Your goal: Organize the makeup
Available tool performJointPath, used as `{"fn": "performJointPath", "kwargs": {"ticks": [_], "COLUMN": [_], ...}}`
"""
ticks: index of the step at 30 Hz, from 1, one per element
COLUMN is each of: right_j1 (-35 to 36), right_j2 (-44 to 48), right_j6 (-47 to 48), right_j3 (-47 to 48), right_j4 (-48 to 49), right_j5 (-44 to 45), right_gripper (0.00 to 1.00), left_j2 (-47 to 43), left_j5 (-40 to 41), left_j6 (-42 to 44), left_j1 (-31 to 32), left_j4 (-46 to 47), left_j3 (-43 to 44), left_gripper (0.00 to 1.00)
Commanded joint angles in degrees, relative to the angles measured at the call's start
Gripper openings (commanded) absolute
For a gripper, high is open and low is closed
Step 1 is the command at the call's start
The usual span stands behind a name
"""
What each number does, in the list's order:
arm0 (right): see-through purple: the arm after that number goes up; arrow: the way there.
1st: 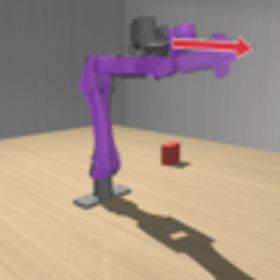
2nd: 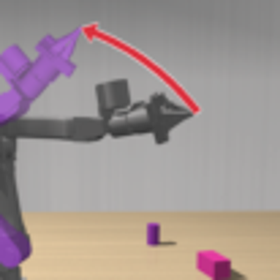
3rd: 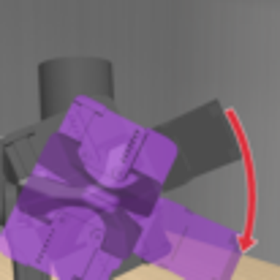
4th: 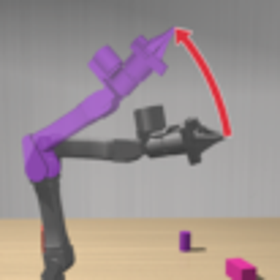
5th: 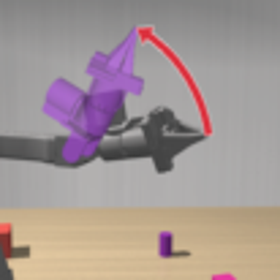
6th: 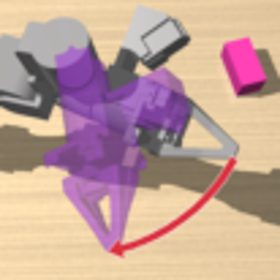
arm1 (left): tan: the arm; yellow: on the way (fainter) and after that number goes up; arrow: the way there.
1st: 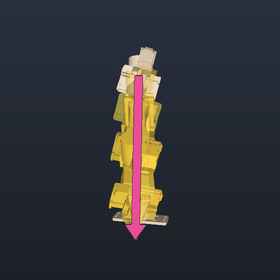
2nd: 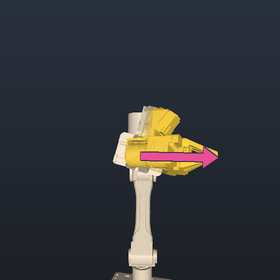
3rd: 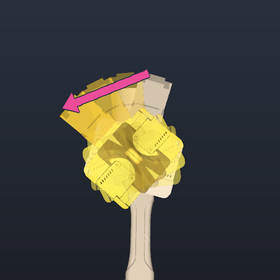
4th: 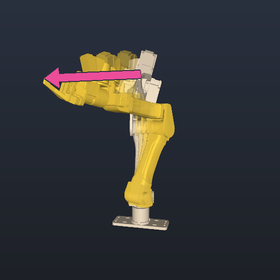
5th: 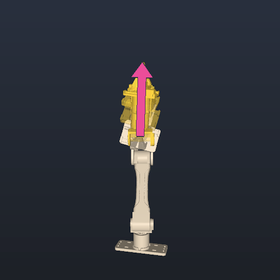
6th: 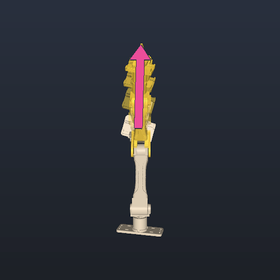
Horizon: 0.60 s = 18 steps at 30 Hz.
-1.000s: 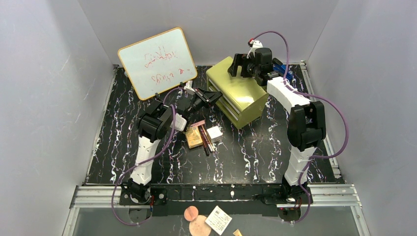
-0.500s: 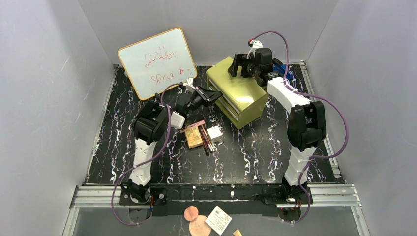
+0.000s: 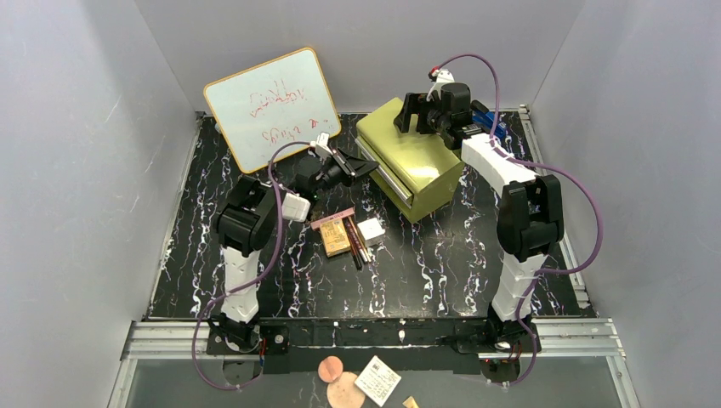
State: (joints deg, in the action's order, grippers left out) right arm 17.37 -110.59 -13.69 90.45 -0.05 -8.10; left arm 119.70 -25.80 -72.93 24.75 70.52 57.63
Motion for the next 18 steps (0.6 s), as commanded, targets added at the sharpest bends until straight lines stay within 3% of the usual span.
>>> {"fn": "performJointPath", "kwargs": {"ticks": [1, 18], "right_j1": [-0.5, -0.5], "right_j2": [-5.0, -5.7], "right_j6": [5.4, 5.2], "right_j3": [-4.5, -4.5], "right_j4": [-15.5, -15.5], "right_j5": [4.8, 4.8], "right_gripper": [0.99, 0.99], "left_j2": [-4.9, -11.8], "left_j5": [1.0, -2.2], "left_j6": [6.9, 9.9], "left_j1": [-3.6, -8.1], "left_j4": [-1.0, -3.7], "left_j3": [-1.7, -10.2], "left_gripper": [0.00, 0.00]}}
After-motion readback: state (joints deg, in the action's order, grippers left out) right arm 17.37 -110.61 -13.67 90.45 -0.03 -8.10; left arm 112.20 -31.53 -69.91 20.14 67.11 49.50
